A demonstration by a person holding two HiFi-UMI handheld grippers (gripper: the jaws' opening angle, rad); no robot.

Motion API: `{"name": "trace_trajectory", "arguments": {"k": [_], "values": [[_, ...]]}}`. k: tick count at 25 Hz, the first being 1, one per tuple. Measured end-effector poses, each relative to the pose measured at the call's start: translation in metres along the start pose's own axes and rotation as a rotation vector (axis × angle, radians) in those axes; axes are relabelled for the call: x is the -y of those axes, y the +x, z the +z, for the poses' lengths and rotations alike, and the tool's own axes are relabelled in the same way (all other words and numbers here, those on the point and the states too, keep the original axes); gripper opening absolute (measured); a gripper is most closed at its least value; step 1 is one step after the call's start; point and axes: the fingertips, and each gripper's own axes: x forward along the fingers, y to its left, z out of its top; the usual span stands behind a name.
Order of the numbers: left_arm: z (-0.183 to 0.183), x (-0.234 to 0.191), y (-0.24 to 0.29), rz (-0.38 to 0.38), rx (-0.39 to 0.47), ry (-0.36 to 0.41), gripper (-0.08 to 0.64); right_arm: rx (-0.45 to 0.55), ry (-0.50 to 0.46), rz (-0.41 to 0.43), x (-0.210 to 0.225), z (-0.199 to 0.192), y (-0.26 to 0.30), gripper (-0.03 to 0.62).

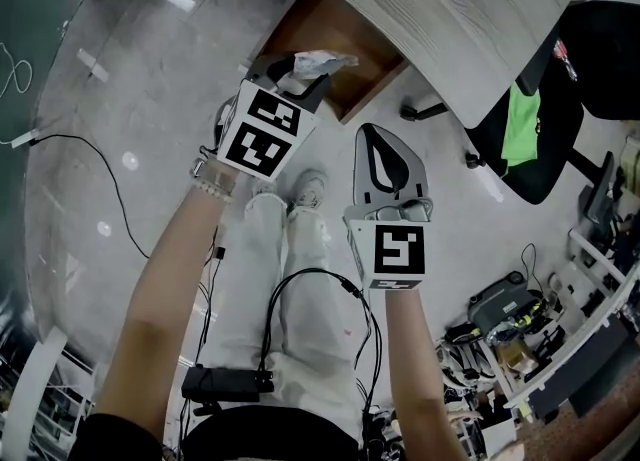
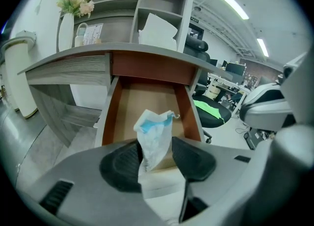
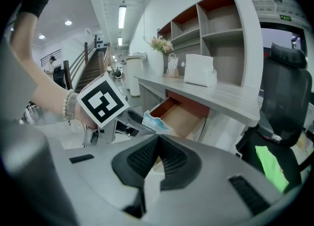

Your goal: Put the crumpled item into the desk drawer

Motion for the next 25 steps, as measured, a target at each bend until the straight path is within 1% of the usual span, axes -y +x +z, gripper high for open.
{"name": "trace_trajectory", "arguments": {"k": [2,4,7,9,19,25], "values": [[-0.001,-0.002,-0.001,0.023,-0.002,0.045,0.217,-0.002,0.013,0.0,0.0,-0.003,0.0,0.005],[0.0,-0.002,-0.003,0.045,0.005,0.083,0.241,0.001,0.019,0.003,-0.001,-0.002,0.001,0.005],[0.003,-0.004,-0.006,0.059,0.032,0.063,0.267,0.006,0.028,0.013,-0.003,-0.001,0.001,0.005],[0.007,-0.006,-0.007,0.069,0.046,0.055,0.272,0.004,0.029,0.016,-0.003,0.0,0.0,0.005],[0.027,-0.022,-0.018,0.141,0.103,0.066,0.278,-0.005,0.022,0.005,-0.002,-0.005,-0.001,0.005],[0.029,-0.026,-0.022,0.162,0.124,0.063,0.279,-0.004,0.013,0.003,-0.002,-0.002,-0.001,0.005]]}}
